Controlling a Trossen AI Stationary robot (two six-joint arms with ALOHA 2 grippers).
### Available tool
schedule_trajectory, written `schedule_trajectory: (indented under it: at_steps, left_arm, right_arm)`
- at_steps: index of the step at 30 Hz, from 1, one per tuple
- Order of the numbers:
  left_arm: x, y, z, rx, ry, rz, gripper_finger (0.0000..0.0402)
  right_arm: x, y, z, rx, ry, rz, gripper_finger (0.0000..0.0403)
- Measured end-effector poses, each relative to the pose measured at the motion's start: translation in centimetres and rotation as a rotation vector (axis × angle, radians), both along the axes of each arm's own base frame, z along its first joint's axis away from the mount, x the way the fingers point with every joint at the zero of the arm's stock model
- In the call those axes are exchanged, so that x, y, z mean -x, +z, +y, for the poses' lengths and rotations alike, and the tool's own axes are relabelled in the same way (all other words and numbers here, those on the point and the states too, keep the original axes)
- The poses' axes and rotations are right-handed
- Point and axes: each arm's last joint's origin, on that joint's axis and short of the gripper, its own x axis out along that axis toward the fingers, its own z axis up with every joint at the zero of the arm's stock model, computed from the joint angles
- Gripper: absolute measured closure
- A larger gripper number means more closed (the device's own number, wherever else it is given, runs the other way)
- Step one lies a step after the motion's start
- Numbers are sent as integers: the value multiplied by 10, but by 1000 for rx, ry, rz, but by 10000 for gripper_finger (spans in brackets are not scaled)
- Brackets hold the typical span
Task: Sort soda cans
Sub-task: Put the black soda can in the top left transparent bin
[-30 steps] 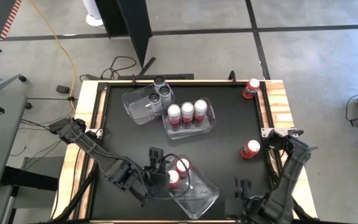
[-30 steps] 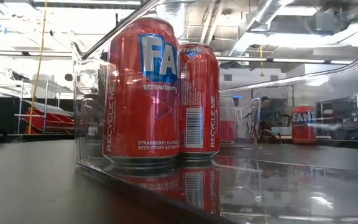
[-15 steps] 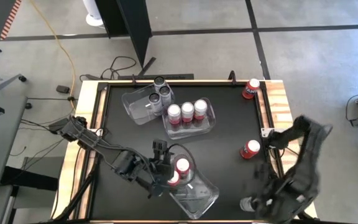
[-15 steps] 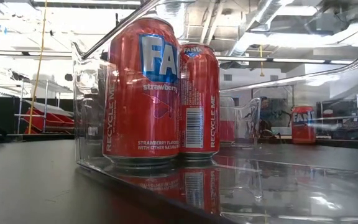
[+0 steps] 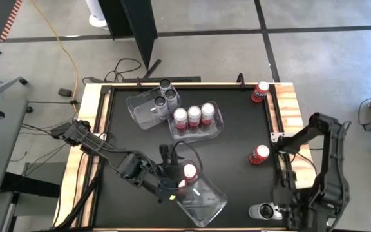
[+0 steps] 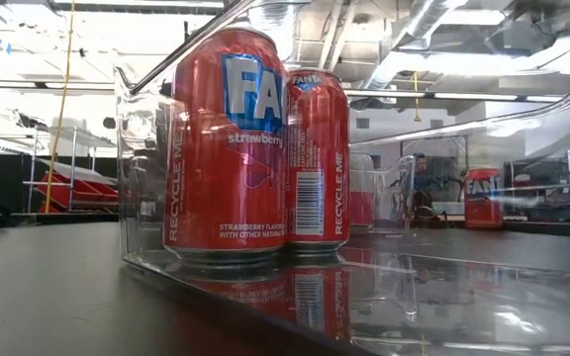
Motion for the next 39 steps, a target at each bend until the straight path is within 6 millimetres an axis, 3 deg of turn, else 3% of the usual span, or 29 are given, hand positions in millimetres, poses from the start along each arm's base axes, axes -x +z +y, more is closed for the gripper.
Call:
schedule_trajectory:
  at_steps: [8, 14, 30, 39]
  left_arm:
    - [-8, 9, -4, 58, 52, -150, 93]
    - [-12, 12, -4, 72, 57, -194, 93]
    - [-12, 13, -5, 82, 67, -206, 93]
    - [-9, 12, -10, 76, 46, -202, 93]
  right_arm:
    - [-4, -29, 33, 89, 196, 36, 25]
    - [-13, -41, 44, 115, 286, 34, 4]
    - [-53, -89, 60, 193, 380, 221, 4]
    - [-64, -104, 64, 191, 399, 261, 43]
